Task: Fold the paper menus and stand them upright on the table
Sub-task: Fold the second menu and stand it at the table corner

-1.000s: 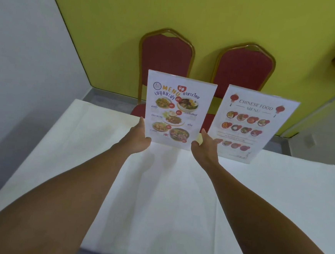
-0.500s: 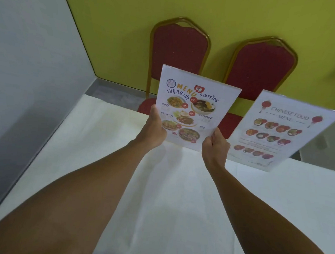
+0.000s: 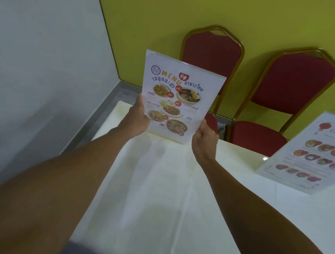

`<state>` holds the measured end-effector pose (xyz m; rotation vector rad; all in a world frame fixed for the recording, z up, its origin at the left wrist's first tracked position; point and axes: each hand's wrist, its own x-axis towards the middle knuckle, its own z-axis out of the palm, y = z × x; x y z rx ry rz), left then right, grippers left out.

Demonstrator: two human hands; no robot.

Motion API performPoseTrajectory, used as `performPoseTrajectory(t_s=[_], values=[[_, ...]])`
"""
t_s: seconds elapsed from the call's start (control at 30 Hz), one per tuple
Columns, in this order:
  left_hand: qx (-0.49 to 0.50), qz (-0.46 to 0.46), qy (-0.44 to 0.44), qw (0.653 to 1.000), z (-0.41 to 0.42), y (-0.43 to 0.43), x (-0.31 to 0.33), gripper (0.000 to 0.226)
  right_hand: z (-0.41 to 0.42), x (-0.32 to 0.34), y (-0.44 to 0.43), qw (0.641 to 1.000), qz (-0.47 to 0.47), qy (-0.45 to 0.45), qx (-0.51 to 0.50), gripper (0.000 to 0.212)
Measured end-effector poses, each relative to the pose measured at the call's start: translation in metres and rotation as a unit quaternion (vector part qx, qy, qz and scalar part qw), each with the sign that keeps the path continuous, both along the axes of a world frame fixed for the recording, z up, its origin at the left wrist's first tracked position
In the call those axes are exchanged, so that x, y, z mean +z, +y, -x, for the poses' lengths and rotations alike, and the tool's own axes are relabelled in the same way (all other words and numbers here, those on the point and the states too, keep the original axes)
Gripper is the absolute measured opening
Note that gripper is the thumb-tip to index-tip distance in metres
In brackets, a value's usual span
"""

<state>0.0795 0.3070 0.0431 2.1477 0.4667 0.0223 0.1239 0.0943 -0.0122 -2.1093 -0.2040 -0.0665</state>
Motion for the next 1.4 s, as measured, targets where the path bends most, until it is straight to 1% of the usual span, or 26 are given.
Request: performPoseTrajectory(t_s=[0.13,0.23,0.37,0.43,0.63,0.77,0.83,0.93,1.03,1.13,1.4], values=[[0.012,0.002,0.018,1.0,0.004,0.033,-0.009,0.076,-0.005,-0.002,0.028,1.0,0.024,-0.007,0.018,0.052],[0.011,0.01,0.017,1.0,0.008,0.051,-0.017,0.075,-0.005,-0.007,0.043,0.999,0.028,-0.015,0.024,0.053],[0.002,0.043,0.004,0.999,0.012,0.067,-0.023,0.088,-0.001,-0.01,0.058,0.999,0.018,-0.008,0.028,0.053],[0.0,0.061,-0.002,0.998,0.012,0.072,-0.025,0.087,0.0,-0.012,0.063,1.0,0.018,-0.004,0.024,0.053],[-0.015,0.06,0.004,0.998,0.012,0.085,-0.036,0.091,-0.001,-0.014,0.07,1.0,0.007,-0.021,0.019,0.061],[-0.006,0.068,0.004,0.998,0.012,0.084,-0.042,0.091,0.004,-0.025,0.07,1.0,0.008,0.007,0.016,0.065],[0.002,0.067,0.008,0.998,0.014,0.081,-0.049,0.088,0.009,-0.03,0.071,0.999,0.024,0.029,0.008,0.064],[0.012,0.076,0.019,0.997,0.015,0.075,-0.059,0.087,0.017,-0.033,0.076,0.998,0.021,0.061,-0.003,0.061],[0.024,0.085,0.019,0.996,0.011,0.075,-0.062,0.09,0.018,-0.033,0.084,0.998,0.02,0.055,-0.017,0.057],[0.039,0.077,0.018,0.996,0.006,0.079,-0.06,0.091,0.015,-0.034,0.09,0.998,0.027,0.048,-0.01,0.053],[0.043,0.051,0.026,0.997,0.006,0.085,-0.063,0.091,0.012,-0.04,0.096,0.996,0.048,0.069,-0.011,0.059]])
